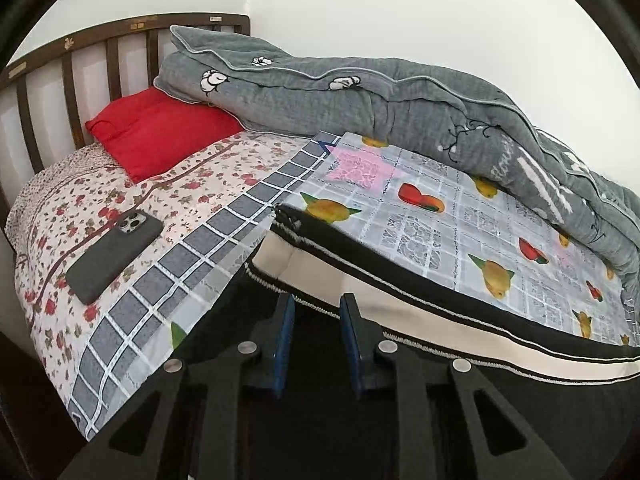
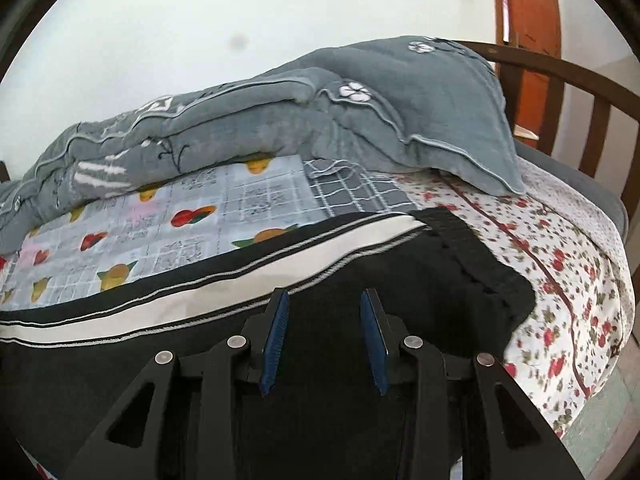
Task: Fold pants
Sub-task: 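Lift and fold the trousers over with both grippers toward the striped side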
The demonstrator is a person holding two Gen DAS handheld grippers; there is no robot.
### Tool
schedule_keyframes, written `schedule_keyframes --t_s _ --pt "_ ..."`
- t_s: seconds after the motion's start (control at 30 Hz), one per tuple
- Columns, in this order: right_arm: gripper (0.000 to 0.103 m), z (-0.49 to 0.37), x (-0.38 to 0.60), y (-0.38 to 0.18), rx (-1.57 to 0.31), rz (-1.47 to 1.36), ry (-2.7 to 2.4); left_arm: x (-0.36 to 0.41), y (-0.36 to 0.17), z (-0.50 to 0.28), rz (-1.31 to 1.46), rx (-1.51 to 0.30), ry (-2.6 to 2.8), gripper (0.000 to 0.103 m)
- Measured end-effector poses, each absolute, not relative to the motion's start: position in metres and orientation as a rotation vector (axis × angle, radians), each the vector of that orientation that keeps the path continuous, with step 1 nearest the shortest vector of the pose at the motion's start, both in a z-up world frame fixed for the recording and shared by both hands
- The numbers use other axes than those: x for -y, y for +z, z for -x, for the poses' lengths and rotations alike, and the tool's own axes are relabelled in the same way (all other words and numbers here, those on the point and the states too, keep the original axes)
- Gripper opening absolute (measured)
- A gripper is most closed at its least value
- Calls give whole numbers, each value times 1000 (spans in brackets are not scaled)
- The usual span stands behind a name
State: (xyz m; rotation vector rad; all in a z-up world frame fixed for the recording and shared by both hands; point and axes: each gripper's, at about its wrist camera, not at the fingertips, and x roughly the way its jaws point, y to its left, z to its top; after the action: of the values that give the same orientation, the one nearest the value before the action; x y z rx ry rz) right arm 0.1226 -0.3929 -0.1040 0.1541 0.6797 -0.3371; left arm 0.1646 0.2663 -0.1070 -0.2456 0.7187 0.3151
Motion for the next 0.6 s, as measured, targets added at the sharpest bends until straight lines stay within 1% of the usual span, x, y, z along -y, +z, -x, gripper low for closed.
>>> schedule_keyframes --t_s 0.13,0.2,0.23,0.27,0.3,0.33,0.4,0.5,0.53,0.57,0.6 --pt "37 -137 380 -104 -684 -154 -310 -274 -115 -175 259 -741 308 23" --pt "40 -147 373 -104 -689 -144 -297 -279 -120 -182 272 -759 295 23" --pt "42 -150 370 -104 -691 -139 -293 -281 -123 -186 277 -769 288 30" --pt "46 -154 367 -105 -694 -134 -286 -283 -126 -190 281 -779 280 37" --pt "50 -158 364 -106 -699 -126 -276 -285 -129 -195 285 -785 266 49" --pt "51 -164 359 -108 -705 -113 -267 -287 -132 -199 287 -781 255 50" --pt "55 -174 352 -111 -721 -86 -254 -289 -136 -210 273 -787 261 50" --pt "57 -191 339 -118 -746 -40 -215 -297 -144 -228 272 -806 283 50" --pt "59 -198 333 -122 -758 -23 -185 -301 -146 -234 277 -812 287 50" --pt "64 -202 331 -123 -764 -15 -166 -304 -148 -238 277 -816 292 50" --pt "66 -207 327 -126 -770 -3 -145 -306 -150 -242 270 -816 302 50"
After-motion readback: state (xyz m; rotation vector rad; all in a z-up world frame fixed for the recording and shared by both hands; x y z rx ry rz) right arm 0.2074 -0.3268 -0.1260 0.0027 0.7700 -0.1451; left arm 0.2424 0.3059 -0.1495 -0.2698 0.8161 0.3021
